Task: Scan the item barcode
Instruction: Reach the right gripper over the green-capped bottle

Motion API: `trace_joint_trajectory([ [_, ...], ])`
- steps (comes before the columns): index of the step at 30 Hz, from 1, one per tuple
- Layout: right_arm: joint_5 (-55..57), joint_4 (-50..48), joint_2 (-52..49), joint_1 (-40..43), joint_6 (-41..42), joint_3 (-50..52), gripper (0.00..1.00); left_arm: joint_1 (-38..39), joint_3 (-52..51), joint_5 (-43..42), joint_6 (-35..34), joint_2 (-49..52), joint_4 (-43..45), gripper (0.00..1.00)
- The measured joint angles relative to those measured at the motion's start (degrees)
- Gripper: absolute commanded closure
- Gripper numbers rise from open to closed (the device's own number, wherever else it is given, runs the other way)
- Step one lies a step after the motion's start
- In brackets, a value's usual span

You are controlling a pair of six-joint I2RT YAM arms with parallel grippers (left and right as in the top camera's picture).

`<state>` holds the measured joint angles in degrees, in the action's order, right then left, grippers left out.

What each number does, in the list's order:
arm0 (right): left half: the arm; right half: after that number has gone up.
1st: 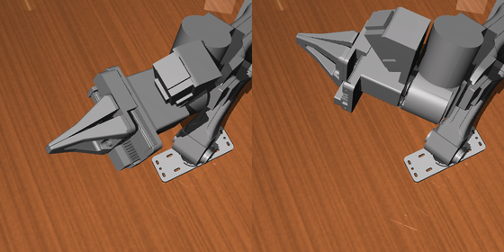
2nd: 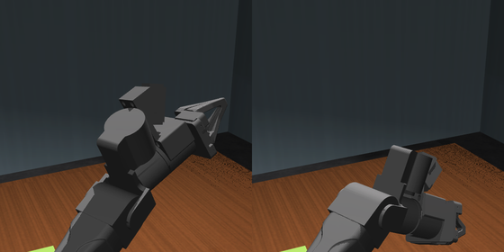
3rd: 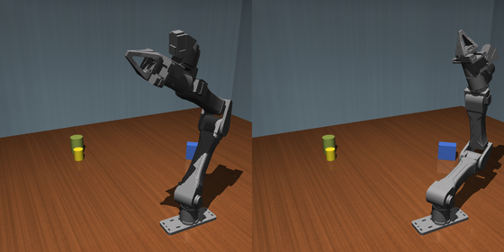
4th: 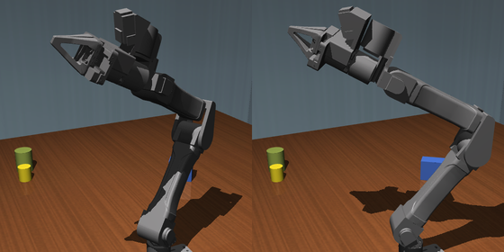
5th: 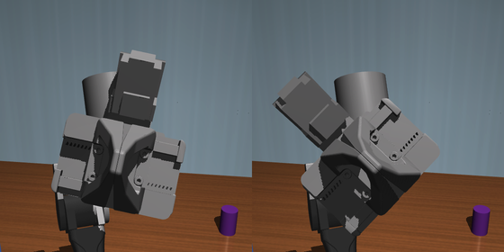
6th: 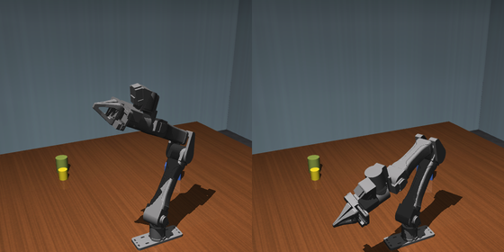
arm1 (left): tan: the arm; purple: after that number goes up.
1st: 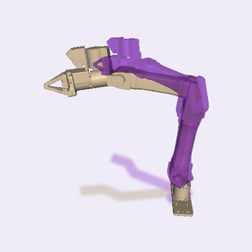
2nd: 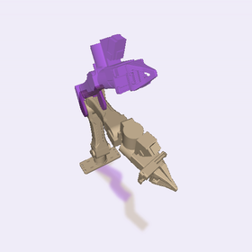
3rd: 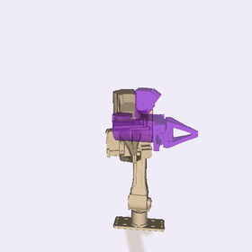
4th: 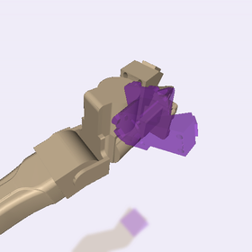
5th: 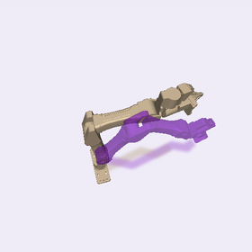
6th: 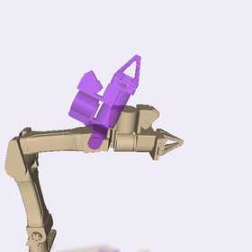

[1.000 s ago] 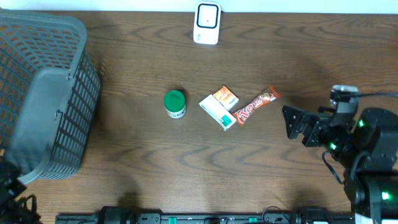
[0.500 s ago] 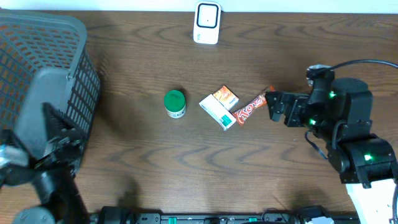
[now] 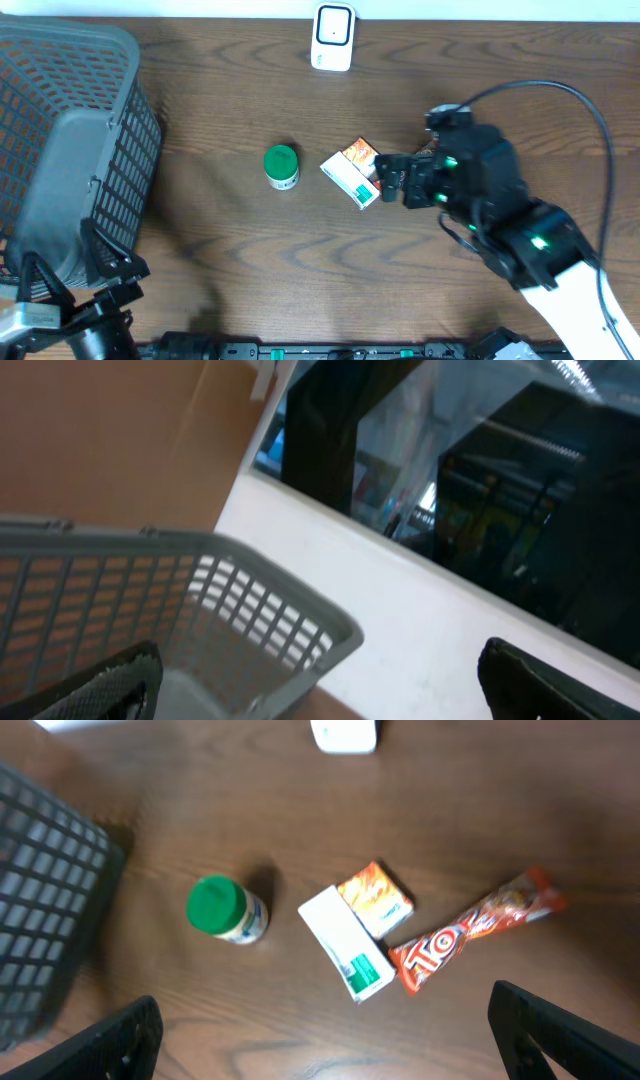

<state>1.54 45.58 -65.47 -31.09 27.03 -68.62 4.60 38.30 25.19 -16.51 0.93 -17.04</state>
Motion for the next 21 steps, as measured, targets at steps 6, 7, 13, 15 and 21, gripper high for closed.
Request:
trace_joint_trajectory([
  [6,2.2,1.4,-10.1,-5.2,2.8,-5.2,0.01,0.0,-3.5,-2.7,-0.5,-0.6,-2.6,0.02],
  [7,2.5,2.3,-12.3,-6.0,3.3,-7.3,0.01,0.0,-4.2,-3.3,-0.7,-0.6,-2.8,0.02],
  [13,3.5,10.8,-24.5,-8.2,5.8,-21.7,0.01,0.0,-8.9,-6.4,-1.7,-0.6,-6.5,0.02],
  [15,3.7,13.7,-28.2,-8.3,6.8,-26.2,0.01,0.0,-10.5,-7.0,-1.7,-0.6,-7.7,0.02],
  [21,3.3,19.8,-36.7,-8.3,10.4,-36.0,0.01,0.0,-12.7,-10.4,-1.7,-0.5,-12.5,0.02],
])
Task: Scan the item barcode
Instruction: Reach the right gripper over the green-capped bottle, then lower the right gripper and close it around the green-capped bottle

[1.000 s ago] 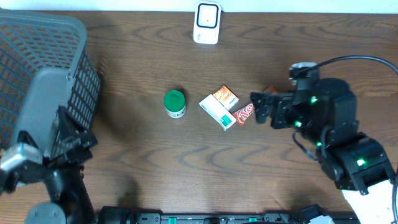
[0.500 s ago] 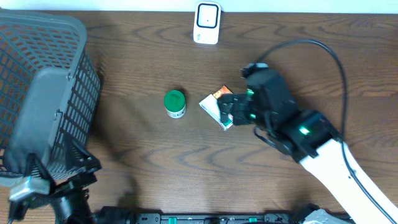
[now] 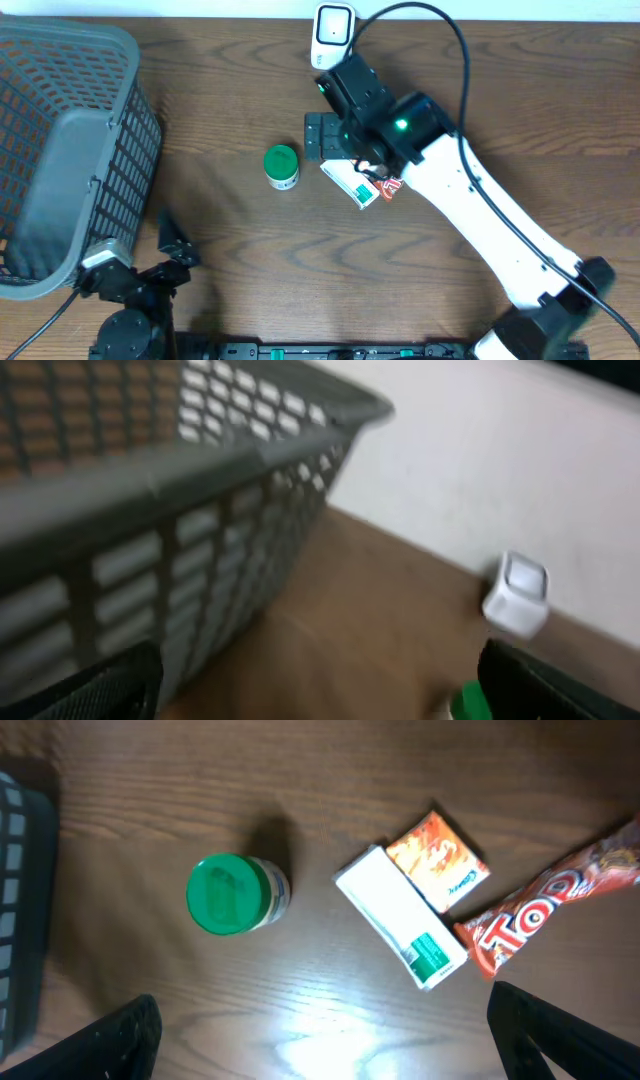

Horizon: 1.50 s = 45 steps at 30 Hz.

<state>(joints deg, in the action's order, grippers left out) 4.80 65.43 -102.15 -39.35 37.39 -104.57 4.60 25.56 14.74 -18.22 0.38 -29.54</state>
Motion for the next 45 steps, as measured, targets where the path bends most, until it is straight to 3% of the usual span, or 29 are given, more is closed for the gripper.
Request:
trace_joint_trajectory([
  [11,-6.5,1.5,-11.0,-0.3,2.1,-4.7,0.01,0.0,-0.1,-11.7,3.1,0.0,-12.2,0.02],
  [22,-8.2,1.4,-17.5,-1.5,3.3,-12.9,0.01,0.0,-0.1,-11.9,3.3,0.0,-15.2,0.02],
  [45,-9.2,-6.1,-27.2,-4.5,10.5,-13.8,0.03,0.0,-0.1,-11.9,3.3,0.0,-15.5,0.02],
])
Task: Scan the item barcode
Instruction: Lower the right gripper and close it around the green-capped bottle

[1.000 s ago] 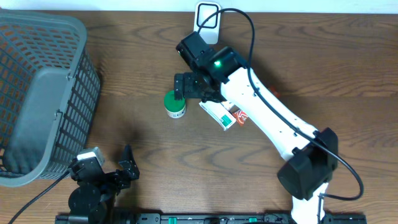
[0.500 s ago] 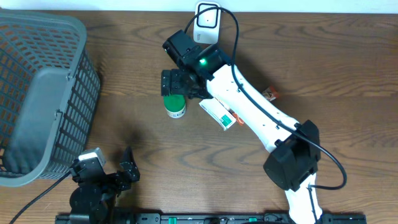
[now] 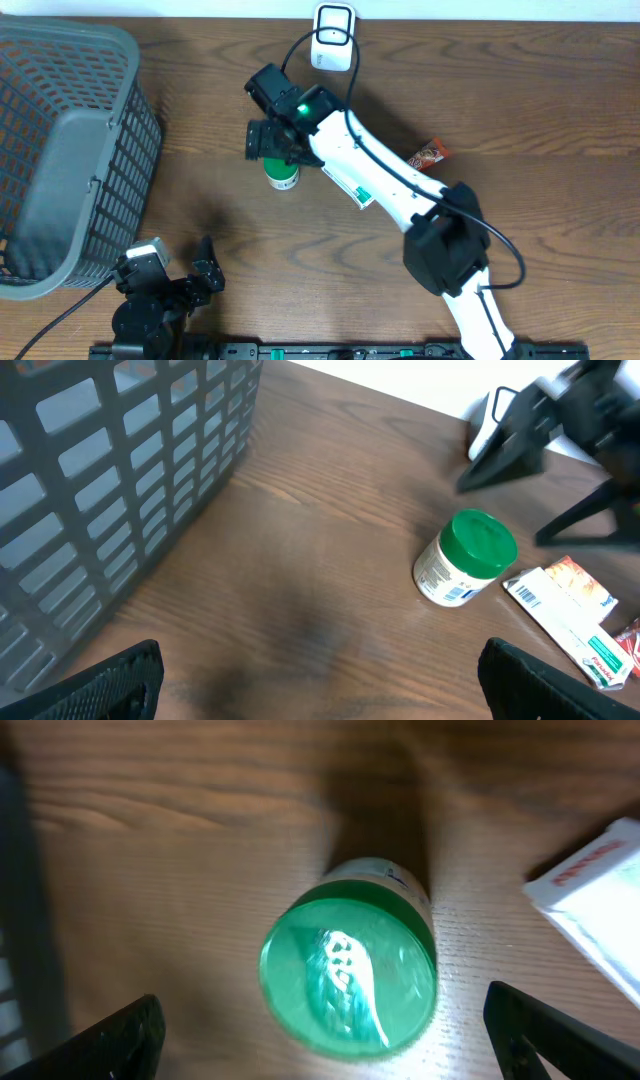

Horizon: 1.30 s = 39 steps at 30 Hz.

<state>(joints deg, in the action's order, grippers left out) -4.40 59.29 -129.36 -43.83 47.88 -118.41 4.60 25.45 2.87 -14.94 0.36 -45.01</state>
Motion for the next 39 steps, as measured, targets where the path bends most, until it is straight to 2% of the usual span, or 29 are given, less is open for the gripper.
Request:
trace_joint_trajectory([
  [6,-0.3,0.2,-4.1,-0.3,0.4,0.0,0.02,0.0,0.0,0.0,0.0,0.0,0.0,0.02],
  [26,-0.7,-1.5,-6.0,-0.3,-0.3,0.0,0.01,0.0,0.0,0.0,0.0,0.0,0.0,0.02],
  [32,-0.7,-1.5,-8.8,-0.3,-0.4,0.0,0.05,0.0,0.0,0.0,0.0,0.0,0.0,0.02],
  [39,-0.8,-1.0,-9.9,-0.3,-0.9,-0.2,0.17,0.0,0.0,0.0,0.0,0.0,0.0,0.02],
])
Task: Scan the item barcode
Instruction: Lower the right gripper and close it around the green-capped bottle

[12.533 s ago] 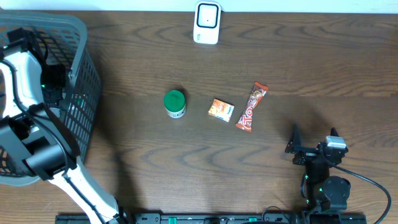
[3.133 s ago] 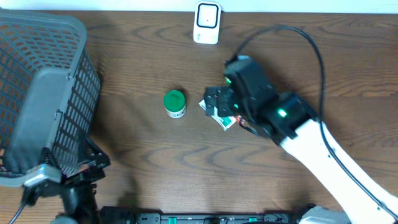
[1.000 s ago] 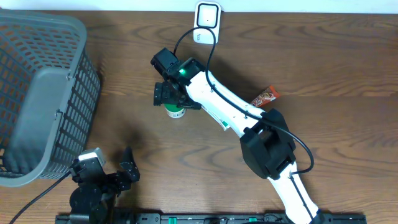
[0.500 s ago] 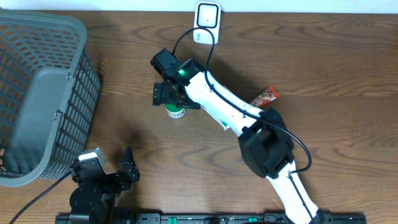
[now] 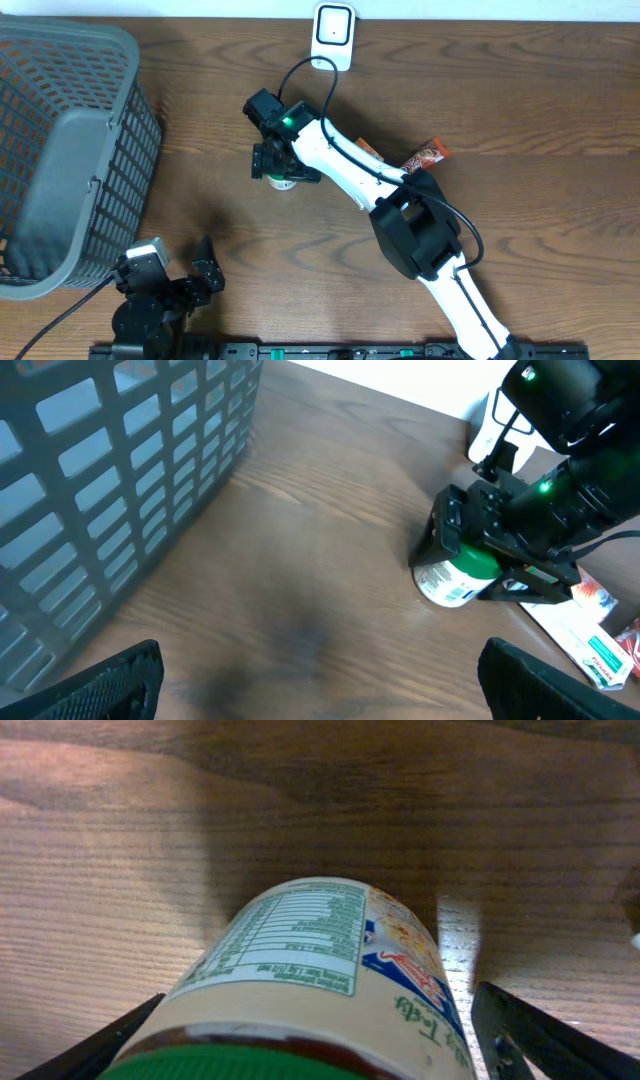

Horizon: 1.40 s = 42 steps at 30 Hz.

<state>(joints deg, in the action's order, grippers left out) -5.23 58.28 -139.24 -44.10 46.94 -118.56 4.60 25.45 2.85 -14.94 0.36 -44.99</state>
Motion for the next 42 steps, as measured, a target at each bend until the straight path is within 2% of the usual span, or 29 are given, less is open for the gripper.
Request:
trace_joint_trajectory([
  [4,-0.1,1.0,0.0,0.0,-1.5,-0.2,0.30,0.0,0.0,0.0,0.0,0.0,0.0,0.02],
  [10,2.1,6.0,-0.1,0.0,-3.1,-1.3,0.35,0.0,0.0,0.0,0.0,0.0,0.0,0.02],
  [15,5.2,14.0,-0.6,0.3,-4.0,-4.9,0.31,0.0,0.0,0.0,0.0,0.0,0.0,0.02],
  [23,9.0,20.6,-0.6,1.7,-5.4,-7.3,0.31,0.0,0.0,0.0,0.0,0.0,0.0,0.02],
  [25,9.5,20.6,-0.6,1.9,-5.7,-7.3,0.28,0.0,0.0,0.0,0.0,0.0,0.0,0.02],
  [33,9.5,19.6,-0.6,1.8,-6.2,-7.3,0.29,0.0,0.0,0.0,0.0,0.0,0.0,0.02],
  [39,9.1,17.2,-0.6,0.7,-6.0,-7.3,0.16,0.0,0.0,0.0,0.0,0.0,0.0,0.02],
  [42,9.0,16.5,-0.6,0.2,-5.9,-7.3,0.13,0.0,0.0,0.0,0.0,0.0,0.0,0.02],
])
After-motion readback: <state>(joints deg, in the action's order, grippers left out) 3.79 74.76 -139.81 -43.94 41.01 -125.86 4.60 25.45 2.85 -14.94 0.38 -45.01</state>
